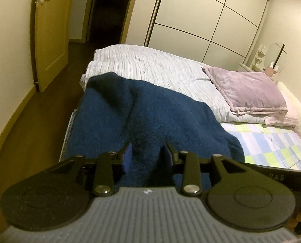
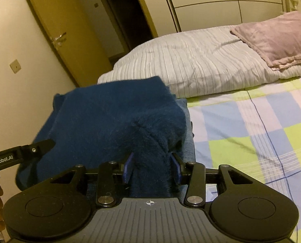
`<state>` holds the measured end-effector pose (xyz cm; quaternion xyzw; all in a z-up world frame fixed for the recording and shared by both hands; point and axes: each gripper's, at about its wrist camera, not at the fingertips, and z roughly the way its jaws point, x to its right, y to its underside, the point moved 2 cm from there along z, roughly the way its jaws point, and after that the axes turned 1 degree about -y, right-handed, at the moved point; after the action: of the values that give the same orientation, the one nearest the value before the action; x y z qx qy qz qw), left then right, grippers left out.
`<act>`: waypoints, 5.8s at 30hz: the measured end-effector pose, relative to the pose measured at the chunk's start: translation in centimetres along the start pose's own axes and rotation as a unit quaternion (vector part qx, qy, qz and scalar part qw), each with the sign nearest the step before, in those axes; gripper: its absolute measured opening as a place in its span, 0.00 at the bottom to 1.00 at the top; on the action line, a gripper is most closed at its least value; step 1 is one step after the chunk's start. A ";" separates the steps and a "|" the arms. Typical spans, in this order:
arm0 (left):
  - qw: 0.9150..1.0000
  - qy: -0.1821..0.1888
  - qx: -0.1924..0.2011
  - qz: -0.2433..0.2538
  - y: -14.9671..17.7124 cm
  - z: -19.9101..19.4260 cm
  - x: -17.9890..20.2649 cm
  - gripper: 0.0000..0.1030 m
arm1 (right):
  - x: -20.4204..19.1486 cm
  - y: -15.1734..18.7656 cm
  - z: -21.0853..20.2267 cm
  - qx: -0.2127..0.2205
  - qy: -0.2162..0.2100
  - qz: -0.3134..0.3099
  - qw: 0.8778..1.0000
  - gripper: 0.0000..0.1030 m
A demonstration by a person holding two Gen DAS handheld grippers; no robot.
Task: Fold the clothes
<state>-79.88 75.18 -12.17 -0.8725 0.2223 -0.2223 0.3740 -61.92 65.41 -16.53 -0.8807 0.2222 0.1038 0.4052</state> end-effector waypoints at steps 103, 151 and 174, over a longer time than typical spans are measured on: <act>0.976 -0.195 -0.100 -0.004 17.0 -22.7 12.8 0.63 | -2.1 14.0 -21.6 -0.124 0.060 -0.111 0.984 0.57; 0.966 -0.211 -0.146 -0.012 18.3 -14.2 10.9 0.63 | 0.5 13.6 -12.6 -0.188 0.048 -0.114 0.974 0.57; 0.968 -0.196 -0.160 0.004 16.6 -10.7 8.0 0.63 | -0.7 12.4 -9.2 -0.197 0.072 -0.101 0.972 0.57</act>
<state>-83.04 54.52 -16.22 -0.9466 0.1806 -0.0073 0.2670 -68.42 51.51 -18.57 -0.9664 0.1352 0.0406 0.2150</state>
